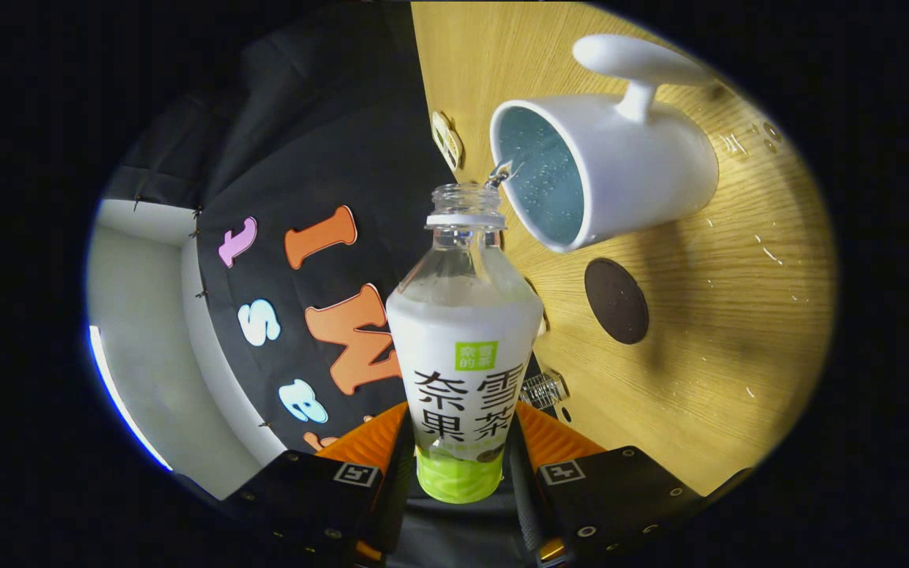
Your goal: Take the bottle from table, then pour the juice into the cup, finally place the bottle on the coaster
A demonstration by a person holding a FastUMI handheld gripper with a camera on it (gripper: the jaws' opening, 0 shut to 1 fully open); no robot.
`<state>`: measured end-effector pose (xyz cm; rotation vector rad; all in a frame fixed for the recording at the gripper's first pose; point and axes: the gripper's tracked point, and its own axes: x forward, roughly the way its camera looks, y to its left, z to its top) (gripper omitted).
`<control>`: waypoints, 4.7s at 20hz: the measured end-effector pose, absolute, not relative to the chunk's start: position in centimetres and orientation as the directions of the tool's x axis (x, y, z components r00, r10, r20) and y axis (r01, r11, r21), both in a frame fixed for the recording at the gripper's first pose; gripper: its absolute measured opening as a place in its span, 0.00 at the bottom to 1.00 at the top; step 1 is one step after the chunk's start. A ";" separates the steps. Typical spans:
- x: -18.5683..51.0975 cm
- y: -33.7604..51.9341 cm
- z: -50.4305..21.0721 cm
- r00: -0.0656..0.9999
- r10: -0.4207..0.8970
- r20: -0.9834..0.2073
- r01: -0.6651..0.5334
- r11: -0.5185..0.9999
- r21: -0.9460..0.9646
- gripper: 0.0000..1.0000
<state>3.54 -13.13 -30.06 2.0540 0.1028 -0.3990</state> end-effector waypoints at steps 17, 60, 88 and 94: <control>4.3 -13.9 -29.0 0.947 -0.135 -0.291 0.149 -0.619 0.771 0.59; 4.6 -12.5 -31.4 0.926 -0.138 -0.353 0.281 -0.375 0.883 0.59; 9.9 -14.2 -24.6 0.946 -0.298 -0.130 0.310 0.947 0.085 0.59; 10.3 -14.2 -29.1 0.916 -0.310 -0.255 0.309 0.950 -0.043 0.59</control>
